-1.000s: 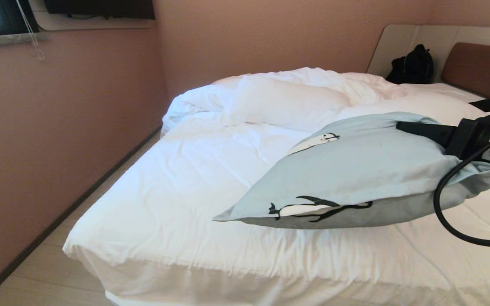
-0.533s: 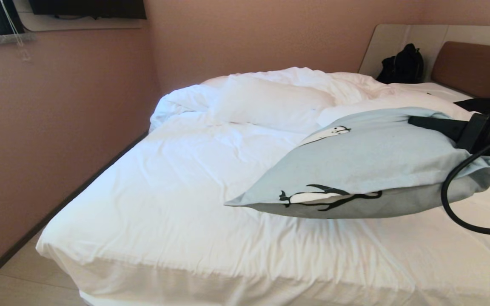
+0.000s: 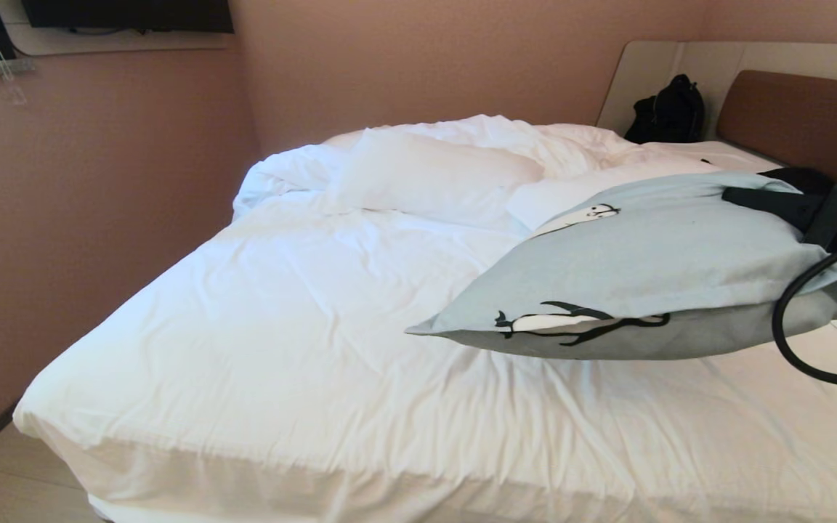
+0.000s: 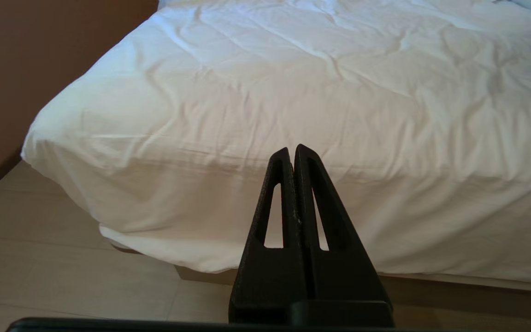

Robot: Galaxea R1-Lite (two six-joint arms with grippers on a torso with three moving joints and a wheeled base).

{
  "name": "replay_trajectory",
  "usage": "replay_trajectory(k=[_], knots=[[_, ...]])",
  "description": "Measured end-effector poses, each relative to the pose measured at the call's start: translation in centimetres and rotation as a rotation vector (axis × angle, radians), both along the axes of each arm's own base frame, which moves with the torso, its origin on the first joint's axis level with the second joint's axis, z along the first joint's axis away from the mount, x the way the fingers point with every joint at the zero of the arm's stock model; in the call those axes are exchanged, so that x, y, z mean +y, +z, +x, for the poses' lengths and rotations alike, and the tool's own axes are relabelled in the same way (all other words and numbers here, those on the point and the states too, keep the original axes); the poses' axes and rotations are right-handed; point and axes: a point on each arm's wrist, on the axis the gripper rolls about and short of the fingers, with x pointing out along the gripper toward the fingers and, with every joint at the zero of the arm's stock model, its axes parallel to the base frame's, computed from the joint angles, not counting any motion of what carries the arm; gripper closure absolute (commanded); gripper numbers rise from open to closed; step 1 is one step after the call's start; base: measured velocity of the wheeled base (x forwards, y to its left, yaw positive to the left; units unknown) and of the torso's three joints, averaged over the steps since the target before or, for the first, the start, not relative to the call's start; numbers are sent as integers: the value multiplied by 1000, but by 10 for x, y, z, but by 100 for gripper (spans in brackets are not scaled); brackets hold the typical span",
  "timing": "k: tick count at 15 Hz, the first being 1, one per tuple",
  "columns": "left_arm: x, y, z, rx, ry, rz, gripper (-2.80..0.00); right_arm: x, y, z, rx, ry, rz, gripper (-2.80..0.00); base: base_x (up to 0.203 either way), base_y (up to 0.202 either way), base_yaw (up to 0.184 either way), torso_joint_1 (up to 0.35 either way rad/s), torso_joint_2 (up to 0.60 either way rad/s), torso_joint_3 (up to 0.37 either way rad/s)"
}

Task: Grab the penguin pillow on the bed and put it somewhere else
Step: Move to the head of the bed

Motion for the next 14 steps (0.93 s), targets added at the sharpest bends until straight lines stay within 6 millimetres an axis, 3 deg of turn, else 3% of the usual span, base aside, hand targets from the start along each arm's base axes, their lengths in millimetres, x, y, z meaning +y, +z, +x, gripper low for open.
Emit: replay_trajectory(k=[14], knots=[[0, 0, 0, 0, 0, 0, 0, -2, 3, -5, -14, 13, -1, 0, 0, -194, 1, 1, 2, 3]])
